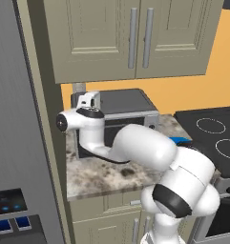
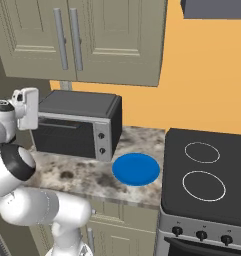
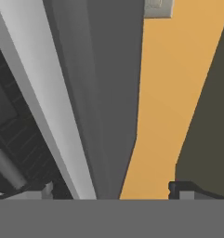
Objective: Pick up the bagel from the plate, place it on the toaster oven rack, close the door, and set the timer.
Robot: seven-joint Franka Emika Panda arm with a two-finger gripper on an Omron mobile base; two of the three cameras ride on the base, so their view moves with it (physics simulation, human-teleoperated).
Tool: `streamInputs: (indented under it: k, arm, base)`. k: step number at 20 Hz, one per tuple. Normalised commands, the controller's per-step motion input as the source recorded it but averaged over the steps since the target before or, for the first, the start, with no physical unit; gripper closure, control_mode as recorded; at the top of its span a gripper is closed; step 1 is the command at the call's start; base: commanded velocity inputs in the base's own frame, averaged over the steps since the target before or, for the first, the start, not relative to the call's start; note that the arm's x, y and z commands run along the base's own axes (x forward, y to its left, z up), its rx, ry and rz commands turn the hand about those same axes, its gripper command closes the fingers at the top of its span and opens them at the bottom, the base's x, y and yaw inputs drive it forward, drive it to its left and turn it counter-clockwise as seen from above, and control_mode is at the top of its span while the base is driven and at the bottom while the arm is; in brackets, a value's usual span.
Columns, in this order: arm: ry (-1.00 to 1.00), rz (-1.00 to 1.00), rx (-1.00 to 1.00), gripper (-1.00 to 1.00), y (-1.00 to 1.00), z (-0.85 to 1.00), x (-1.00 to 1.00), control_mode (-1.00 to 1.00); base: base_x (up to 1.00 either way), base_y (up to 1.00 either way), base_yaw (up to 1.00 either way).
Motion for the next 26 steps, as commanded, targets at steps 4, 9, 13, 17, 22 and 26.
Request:
streamInputs:
  k: [4, 9, 13, 17, 22, 26]
  arm:
    - [-0.04, 0.0, 0.01, -1.0, -0.13, 0.58, -0.63, -1.0]
    - [0.0, 0.0, 0.07, -1.0, -0.31, 0.29, -0.69, -1.0]
    - [0.0, -0.03, 0.22, -1.0, -0.51, 0.2, -0.61, -1.0]
    - [-0.01, -0.1, 0.27, -1.0, -0.55, 0.12, -0.49, -1.0]
    - [-0.01, -0.12, 0.27, -1.0, -0.52, 0.0, -0.4, -1.0]
    - [0.0, -0.17, 0.27, -1.0, -0.51, 0.0, -0.16, -1.0]
  base:
    - [0.0, 0.0, 0.0]
    - [0.0, 0.0, 0.0]
    - [0.0, 0.0, 0.0]
    - [0.0, 0.0, 0.0]
    - [0.0, 0.0, 0.0]
    - [0.0, 0.0, 0.0]
